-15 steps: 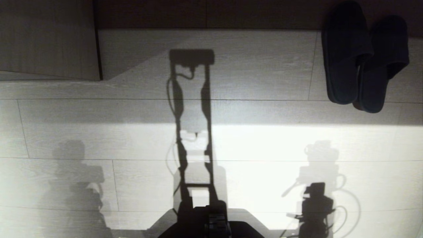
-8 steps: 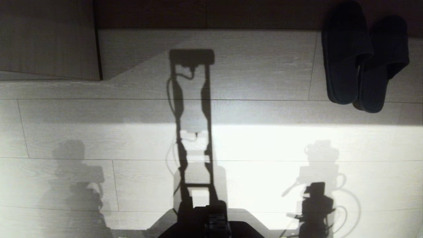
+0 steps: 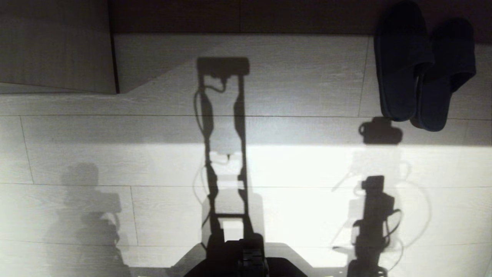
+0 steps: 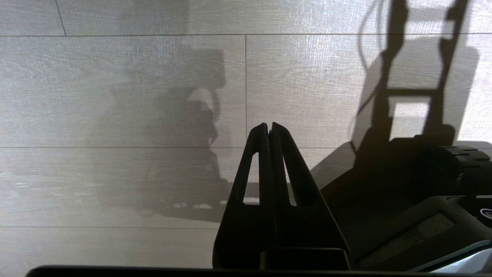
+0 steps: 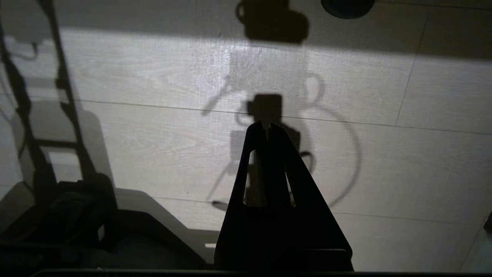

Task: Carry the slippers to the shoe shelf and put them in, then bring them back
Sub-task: Pick up the slippers on the floor

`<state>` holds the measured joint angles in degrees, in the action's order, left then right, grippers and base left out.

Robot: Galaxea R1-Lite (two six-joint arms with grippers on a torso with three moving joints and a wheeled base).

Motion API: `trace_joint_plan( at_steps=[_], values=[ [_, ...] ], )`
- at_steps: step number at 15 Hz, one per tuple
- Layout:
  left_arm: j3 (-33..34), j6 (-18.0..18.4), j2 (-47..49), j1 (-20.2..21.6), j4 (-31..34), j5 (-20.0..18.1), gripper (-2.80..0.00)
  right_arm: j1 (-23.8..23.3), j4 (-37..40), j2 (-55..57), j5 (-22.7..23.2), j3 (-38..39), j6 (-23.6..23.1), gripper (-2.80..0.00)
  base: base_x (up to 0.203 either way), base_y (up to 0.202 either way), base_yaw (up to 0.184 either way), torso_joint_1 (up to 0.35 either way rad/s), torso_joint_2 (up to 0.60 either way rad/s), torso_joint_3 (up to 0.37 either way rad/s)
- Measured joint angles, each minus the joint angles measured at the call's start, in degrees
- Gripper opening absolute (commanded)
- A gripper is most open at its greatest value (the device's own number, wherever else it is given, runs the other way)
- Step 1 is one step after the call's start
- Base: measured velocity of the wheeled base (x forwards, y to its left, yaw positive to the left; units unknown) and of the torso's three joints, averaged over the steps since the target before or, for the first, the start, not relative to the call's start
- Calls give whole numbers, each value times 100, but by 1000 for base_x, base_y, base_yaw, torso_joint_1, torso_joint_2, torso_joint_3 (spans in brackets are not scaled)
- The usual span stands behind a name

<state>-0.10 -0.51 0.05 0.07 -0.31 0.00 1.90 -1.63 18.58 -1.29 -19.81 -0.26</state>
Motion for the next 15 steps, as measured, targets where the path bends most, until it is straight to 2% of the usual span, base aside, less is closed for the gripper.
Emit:
trace_joint_plan(
  at_steps=[4,9,11,15],
  values=[
    [0,0,0,0,-1,0,-280,-216,-1348,1759,-280,-83,-35,-280,0,0,0,0,0,0],
    [0,0,0,0,-1,-1,-280,-709,-3708,4106,-333,-34,-158,-280,0,0,0,0,0,0],
    [0,0,0,0,0,0,-280,-790,-4524,4776,-333,-53,-331,-280,0,0,0,0,0,0],
    [0,0,0,0,1,0,-280,-1038,-5509,5579,-340,-97,-613,-280,0,0,0,0,0,0]
  ],
)
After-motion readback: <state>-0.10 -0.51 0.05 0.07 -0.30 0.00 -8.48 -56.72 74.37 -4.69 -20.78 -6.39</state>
